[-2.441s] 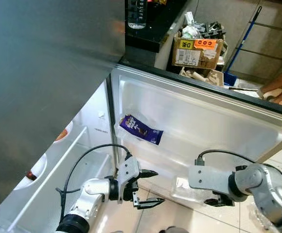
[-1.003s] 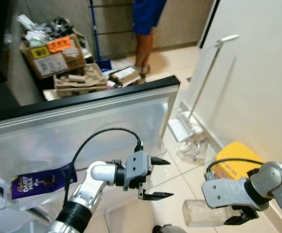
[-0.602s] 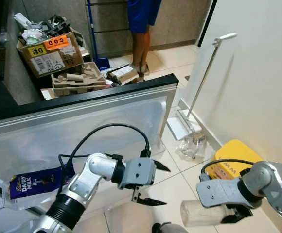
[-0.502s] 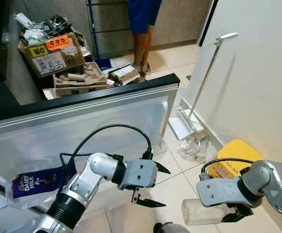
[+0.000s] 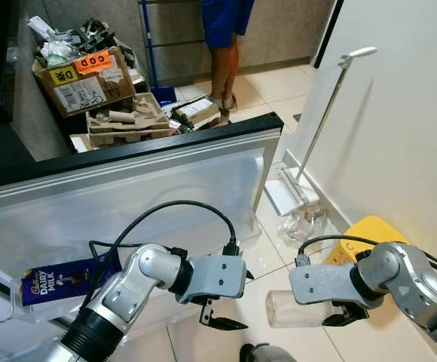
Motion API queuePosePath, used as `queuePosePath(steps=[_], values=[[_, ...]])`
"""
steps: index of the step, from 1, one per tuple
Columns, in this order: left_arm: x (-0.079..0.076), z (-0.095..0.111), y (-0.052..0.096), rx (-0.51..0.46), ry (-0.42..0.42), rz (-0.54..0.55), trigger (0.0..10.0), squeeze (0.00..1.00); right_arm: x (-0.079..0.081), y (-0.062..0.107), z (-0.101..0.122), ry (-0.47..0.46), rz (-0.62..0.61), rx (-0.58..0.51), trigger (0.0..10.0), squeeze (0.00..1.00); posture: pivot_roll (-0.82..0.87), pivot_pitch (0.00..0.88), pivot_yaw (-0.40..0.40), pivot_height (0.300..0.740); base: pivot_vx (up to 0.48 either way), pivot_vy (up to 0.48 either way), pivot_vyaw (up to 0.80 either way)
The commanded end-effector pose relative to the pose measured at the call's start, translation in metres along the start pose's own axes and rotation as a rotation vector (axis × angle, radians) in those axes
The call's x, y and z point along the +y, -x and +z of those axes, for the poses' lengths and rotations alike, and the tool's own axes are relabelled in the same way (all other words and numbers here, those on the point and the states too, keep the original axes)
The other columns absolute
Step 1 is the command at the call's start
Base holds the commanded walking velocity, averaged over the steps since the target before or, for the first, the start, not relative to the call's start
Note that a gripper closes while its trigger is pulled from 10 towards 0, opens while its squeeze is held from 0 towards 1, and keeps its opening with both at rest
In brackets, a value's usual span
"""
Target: Restocking fridge
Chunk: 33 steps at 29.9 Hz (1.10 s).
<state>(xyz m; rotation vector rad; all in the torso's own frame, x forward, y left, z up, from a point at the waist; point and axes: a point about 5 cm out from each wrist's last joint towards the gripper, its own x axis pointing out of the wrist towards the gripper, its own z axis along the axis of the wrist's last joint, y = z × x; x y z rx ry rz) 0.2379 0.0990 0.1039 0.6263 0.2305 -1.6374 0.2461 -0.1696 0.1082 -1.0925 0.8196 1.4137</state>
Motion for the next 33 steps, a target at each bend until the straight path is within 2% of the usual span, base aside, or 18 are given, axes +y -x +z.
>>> queuePosePath(steps=[1, 6, 23, 33], values=[[-0.002, 0.009, -0.006, -0.053, 0.012, 0.006, 10.0, 0.0, -0.001, 0.0, 0.0, 0.011, 0.0, -0.003, 10.0, 0.0, -0.11, 0.101, -0.068, 0.74, 0.0, 0.0, 0.0], [0.002, 0.009, -0.004, -0.032, 0.016, 0.037, 10.0, 0.0, -0.001, 0.0, -0.001, 0.01, -0.002, -0.001, 10.0, 0.0, -0.11, 0.101, -0.068, 0.74, 0.0, 0.0, 0.0], [-0.005, 0.012, 0.0, -0.037, 0.068, 0.01, 10.0, 0.0, 0.001, 0.002, -0.003, 0.004, 0.015, -0.003, 10.0, 0.0, -0.11, 0.104, -0.065, 0.74, 0.0, -0.356, 0.0], [-0.001, 0.011, 0.005, -0.029, 0.076, 0.036, 10.0, 0.0, 0.002, 0.004, -0.004, 0.004, 0.025, -0.006, 10.0, 0.0, -0.12, 0.097, -0.064, 0.74, 0.0, 0.0, 0.0]])
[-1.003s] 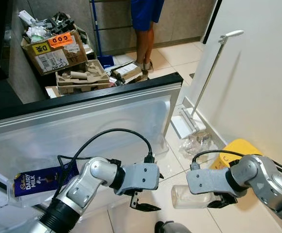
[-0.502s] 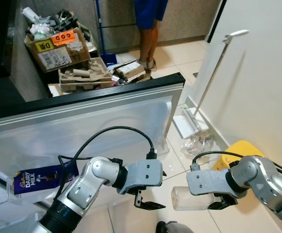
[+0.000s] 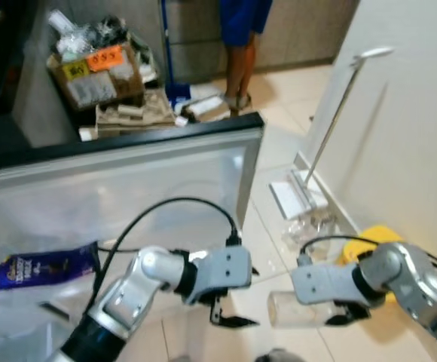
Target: Restocking fridge
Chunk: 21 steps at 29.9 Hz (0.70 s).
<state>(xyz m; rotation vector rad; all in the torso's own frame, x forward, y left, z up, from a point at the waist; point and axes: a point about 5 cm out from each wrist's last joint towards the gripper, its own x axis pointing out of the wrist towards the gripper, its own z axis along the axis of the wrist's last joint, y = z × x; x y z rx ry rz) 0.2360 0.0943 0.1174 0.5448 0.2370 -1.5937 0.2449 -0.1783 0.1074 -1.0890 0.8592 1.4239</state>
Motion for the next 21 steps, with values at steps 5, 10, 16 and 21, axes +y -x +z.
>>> queuePosePath(steps=[5, 10, 16, 21], values=[[-0.001, 0.0, 0.004, 0.002, 0.008, -0.001, 10.0, 0.0, 0.0, 0.003, 0.002, 0.02, 0.002, -0.014, 10.0, 0.0, -0.12, 0.093, -0.064, 0.74, 0.0, 0.0, 0.0], [0.0, 0.007, -0.002, -0.004, -0.026, 0.009, 10.0, 0.0, -0.007, 0.003, 0.005, 0.008, -0.026, -0.026, 10.0, 0.0, -0.12, 0.09, -0.067, 0.74, 0.0, 0.0, 0.0], [-0.002, 0.015, -0.018, -0.001, -0.055, 0.013, 10.0, 0.0, -0.012, 0.0, 0.008, -0.014, -0.058, -0.048, 10.0, 0.0, -0.12, 0.09, -0.067, 0.74, 0.0, 0.0, 0.0], [-0.006, 0.021, -0.025, 0.001, -0.079, -0.009, 10.0, 0.0, -0.015, -0.002, 0.013, -0.029, -0.075, -0.072, 10.0, 0.0, -0.12, 0.099, -0.069, 0.74, 0.0, 0.0, 0.0]])
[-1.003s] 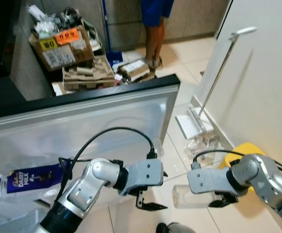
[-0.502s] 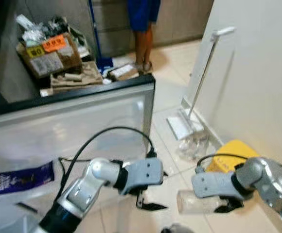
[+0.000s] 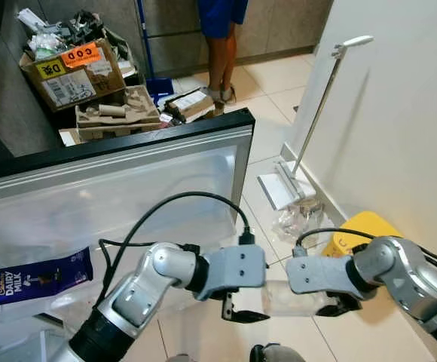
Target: Restocking fridge
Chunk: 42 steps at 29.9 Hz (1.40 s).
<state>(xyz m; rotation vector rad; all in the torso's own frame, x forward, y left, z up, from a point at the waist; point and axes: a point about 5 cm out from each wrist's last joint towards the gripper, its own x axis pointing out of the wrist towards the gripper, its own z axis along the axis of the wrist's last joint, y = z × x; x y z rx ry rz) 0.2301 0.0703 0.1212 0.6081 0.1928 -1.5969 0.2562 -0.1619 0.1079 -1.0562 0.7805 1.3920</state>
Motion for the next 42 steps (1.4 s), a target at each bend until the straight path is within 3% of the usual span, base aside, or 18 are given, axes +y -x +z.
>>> queuePosePath(steps=[1, 11, 33, 42], values=[[-0.004, 0.006, -0.007, -0.008, -0.018, -0.026, 10.0, 0.0, -0.003, 0.003, 0.0, -0.023, -0.015, -0.014, 10.0, 0.0, -0.12, 0.1, -0.07, 0.74, 0.0, 0.0, 0.0], [-0.008, 0.005, -0.011, 0.056, -0.001, -0.039, 10.0, 0.0, -0.019, 0.0, 0.009, -0.048, -0.125, -0.05, 10.0, 0.0, -0.12, 0.105, -0.07, 0.74, 0.0, 0.0, 0.0], [0.001, 0.011, -0.021, 0.078, -0.037, 0.037, 10.0, 0.0, -0.013, -0.005, 0.027, -0.026, -0.088, -0.129, 10.0, 0.0, -0.12, 0.107, -0.07, 0.74, 0.0, 0.0, 0.0], [0.0, 0.005, -0.021, 0.163, -0.093, 0.033, 10.0, 0.0, -0.018, -0.002, 0.033, -0.029, -0.114, -0.158, 10.0, 0.0, -0.12, 0.108, -0.069, 0.74, 0.0, 0.0, 0.0]])
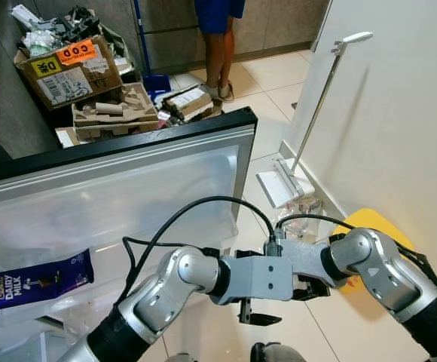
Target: Restocking fridge
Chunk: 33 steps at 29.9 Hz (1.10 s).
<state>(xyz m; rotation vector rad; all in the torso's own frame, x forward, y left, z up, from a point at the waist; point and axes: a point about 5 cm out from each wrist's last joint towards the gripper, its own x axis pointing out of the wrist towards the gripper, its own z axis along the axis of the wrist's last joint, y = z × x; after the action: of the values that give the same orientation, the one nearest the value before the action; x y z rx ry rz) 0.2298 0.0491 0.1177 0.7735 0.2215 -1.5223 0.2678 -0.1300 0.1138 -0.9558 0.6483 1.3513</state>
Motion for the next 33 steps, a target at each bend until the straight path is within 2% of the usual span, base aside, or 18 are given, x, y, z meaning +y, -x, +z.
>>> queuePosePath(steps=[1, 8, 16, 20, 26, 33], values=[[-0.002, -0.002, -0.001, 0.034, -0.031, -0.01, 10.0, 0.0, -0.002, 0.005, 0.005, 0.002, -0.019, -0.036, 10.0, 0.0, -0.12, 0.108, -0.07, 0.74, 0.0, 0.0, 0.0], [0.002, 0.0, -0.004, 0.04, -0.053, 0.019, 10.0, 0.0, 0.0, 0.007, 0.008, 0.009, -0.007, -0.056, 10.0, 0.0, -0.12, 0.107, -0.07, 0.74, 0.0, 0.0, 0.0], [0.003, -0.003, -0.008, 0.108, -0.111, 0.025, 10.0, 0.0, 0.003, 0.009, 0.013, 0.024, 0.014, -0.08, 10.0, 0.0, -0.12, 0.102, -0.068, 0.74, 0.0, 0.0, 0.0], [0.002, -0.007, -0.005, 0.16, -0.161, 0.01, 10.0, 0.0, 0.004, 0.009, 0.013, 0.025, 0.017, -0.078, 10.0, 0.0, -0.12, 0.099, -0.068, 0.74, 0.0, 0.0, 0.0], [0.007, -0.02, 0.01, 0.263, -0.221, -0.009, 10.0, 0.0, 0.006, 0.009, 0.011, 0.026, 0.027, -0.072, 10.0, 0.0, -0.12, 0.099, -0.065, 0.74, 0.0, 0.0, 0.0], [0.007, -0.024, 0.014, 0.285, -0.211, -0.032, 10.0, 0.0, 0.006, 0.011, 0.011, 0.023, 0.025, -0.07, 10.0, 0.0, -0.12, 0.106, -0.06, 0.74, 0.0, 0.0, 0.0]])
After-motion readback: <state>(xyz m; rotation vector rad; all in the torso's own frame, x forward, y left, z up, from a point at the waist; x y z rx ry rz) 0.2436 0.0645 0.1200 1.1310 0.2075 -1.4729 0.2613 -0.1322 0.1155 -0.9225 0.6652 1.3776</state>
